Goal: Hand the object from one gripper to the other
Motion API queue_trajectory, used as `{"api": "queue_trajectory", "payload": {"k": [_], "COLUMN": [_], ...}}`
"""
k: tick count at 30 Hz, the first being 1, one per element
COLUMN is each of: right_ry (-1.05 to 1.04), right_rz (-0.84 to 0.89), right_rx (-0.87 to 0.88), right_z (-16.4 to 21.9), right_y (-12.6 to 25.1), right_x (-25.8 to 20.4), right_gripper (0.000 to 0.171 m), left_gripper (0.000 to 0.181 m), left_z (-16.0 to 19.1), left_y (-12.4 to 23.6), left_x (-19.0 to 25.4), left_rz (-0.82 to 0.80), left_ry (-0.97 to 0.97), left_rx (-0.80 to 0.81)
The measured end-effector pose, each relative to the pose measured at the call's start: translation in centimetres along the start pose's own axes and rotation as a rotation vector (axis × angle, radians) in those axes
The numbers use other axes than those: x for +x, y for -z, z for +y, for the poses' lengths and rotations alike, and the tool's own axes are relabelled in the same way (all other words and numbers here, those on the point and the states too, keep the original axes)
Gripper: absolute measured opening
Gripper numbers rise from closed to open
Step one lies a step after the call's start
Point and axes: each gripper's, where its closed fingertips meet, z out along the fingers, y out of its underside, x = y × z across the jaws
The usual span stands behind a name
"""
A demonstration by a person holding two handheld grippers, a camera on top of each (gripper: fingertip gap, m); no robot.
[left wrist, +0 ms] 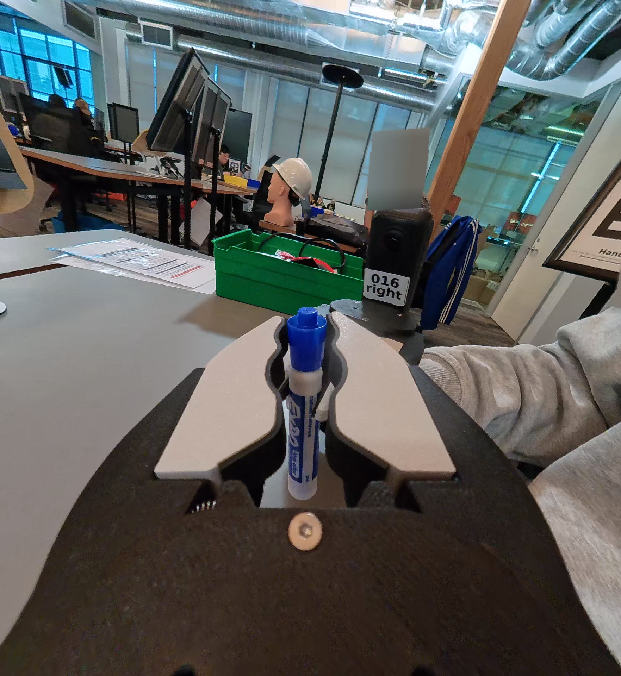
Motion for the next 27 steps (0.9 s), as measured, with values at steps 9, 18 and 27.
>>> {"api": "queue_trajectory", "payload": {"k": [9, 18, 27], "right_ry": [-0.007, 0.055, 0.13], "right_rz": [0.01, 0.291, 0.97], "right_rx": [0.007, 0.032, -0.347], "right_z": [-0.4, -6.9, -8.6], "right_y": [0.3, 8.0, 27.1], "right_x": [0.4, 6.2, 15.7], "right_gripper": [0.022, 0.019, 0.019], "left_gripper": [0.05, 0.088, 0.078], "left_z": [-0.1, 1.6, 2.6], "left_y": [-0.3, -0.7, -0.8], "left_x": [-0.7, -1.6, -2.0], "left_rz": [-0.059, -0.094, -0.096], "left_ry": [0.014, 0.021, 0.035], "left_rx": [0.014, -0.034, -0.06]}}
